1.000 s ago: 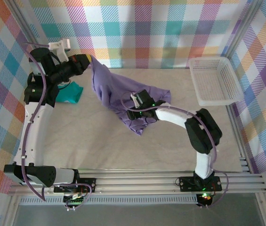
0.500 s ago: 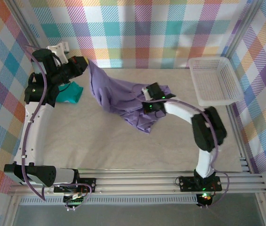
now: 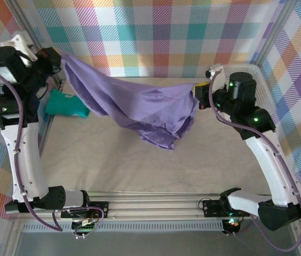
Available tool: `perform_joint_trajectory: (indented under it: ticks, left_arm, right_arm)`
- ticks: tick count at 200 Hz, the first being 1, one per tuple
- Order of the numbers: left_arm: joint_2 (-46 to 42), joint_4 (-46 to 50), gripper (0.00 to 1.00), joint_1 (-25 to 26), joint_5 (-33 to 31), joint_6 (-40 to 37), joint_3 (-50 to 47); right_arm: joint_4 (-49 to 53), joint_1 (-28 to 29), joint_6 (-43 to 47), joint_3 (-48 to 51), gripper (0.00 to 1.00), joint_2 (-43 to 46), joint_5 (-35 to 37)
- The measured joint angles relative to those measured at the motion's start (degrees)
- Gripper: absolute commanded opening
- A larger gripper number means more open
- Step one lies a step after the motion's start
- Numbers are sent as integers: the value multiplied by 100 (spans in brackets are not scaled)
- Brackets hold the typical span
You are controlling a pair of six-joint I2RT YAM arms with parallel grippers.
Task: Fold the inside-out t-shirt
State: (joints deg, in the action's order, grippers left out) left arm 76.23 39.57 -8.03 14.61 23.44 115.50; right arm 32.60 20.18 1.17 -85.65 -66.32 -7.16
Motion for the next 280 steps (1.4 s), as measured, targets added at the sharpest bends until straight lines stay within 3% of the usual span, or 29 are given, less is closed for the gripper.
perform_joint_trajectory:
  ticks: [25, 44, 76, 104, 133, 163, 180, 206, 247, 280]
  left_arm:
    - [-164, 273, 0, -92, -142, -197, 98]
    - [-378, 385, 0, -92, -149, -404, -295]
    - [-378, 483, 0, -92, -164, -621, -1176]
    - [-2, 522, 0, -92, -79, -634, -1617]
    - [192, 426, 0, -92, 11, -520, -1884]
    - [192, 258, 0, -85, 87, -413, -2122]
    - [192, 168, 0, -74, 105, -369, -2267]
    - [168, 72, 0, -63, 138, -348, -2463]
    - [26, 20, 0, -15, 223, -323, -2712]
    - [-20, -114, 0, 31, 289, -308, -2817]
  right_arm:
    - [621, -31, 157, -409, 0, 26, -114]
    - [1029, -35, 164, -376, 1, -70, -627]
    - [1320, -35, 125, 485, 2, -382, -1978]
    - [1683, -35, 177, 907, 10, -975, -2356]
    - [1764, -35, 107, 686, 25, -2076, -1856]
    - [1779, -35, -114, -415, 33, -3781, -455]
    - [1694, -22, -197, -780, 36, -4299, 247]
    - [1255, 101, -422, 92, 43, -3773, 507]
    - [350, 509, -1272, 2444, 50, -1821, -341]
    - [-136, 448, -1714, 2929, 51, -1862, -271]
